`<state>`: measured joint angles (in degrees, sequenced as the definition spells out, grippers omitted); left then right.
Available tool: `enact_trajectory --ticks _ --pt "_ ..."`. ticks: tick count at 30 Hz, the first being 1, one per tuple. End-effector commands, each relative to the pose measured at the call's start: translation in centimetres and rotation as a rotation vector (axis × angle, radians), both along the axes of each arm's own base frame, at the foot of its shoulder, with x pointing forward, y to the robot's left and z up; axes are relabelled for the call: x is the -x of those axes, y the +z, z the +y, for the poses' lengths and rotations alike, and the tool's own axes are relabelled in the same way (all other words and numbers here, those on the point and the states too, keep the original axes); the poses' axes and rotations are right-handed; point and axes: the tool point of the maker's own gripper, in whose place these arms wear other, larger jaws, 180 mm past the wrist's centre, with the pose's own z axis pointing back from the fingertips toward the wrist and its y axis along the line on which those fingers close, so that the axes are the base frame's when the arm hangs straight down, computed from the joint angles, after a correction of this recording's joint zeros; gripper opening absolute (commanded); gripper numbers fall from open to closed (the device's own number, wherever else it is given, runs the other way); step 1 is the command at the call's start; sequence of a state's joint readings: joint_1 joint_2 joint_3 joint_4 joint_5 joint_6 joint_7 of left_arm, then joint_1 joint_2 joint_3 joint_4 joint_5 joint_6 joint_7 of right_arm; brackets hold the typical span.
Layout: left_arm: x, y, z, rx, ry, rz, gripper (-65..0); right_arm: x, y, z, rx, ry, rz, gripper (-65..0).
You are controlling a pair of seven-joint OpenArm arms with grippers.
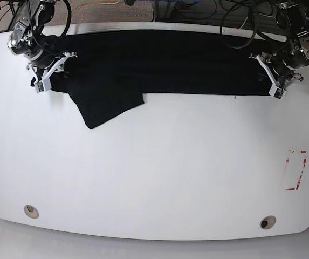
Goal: Layout the t-shirt on the table in an organized manner, then fold the t-shirt properly
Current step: 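Lower the folded edge onto the shirt and release with both grippers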
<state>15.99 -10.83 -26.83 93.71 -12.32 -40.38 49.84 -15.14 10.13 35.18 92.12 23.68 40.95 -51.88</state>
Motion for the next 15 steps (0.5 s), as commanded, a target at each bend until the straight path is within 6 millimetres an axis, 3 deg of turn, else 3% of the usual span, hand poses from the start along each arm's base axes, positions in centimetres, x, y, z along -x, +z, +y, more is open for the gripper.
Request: enact_trajectory --ticks 1,8,15 --pt "0.4 -0.7 0.8 -0.053 0.005 0.068 -45.6 0.0 -1.2 -1.7 0.062 -0.015 0.068 -48.8" --pt "-3.4 -0.3 -1.5 -0.022 -0.056 0.026 -45.6 -3.1 -1.5 -4.1 0.097 -0.04 0.054 -48.8" --pt "-5.8 -0.2 -2.4 0.001 -0.077 0.009 -45.6 -5.4 -0.4 -5.9 0.143 -0.047 0.025 -48.8"
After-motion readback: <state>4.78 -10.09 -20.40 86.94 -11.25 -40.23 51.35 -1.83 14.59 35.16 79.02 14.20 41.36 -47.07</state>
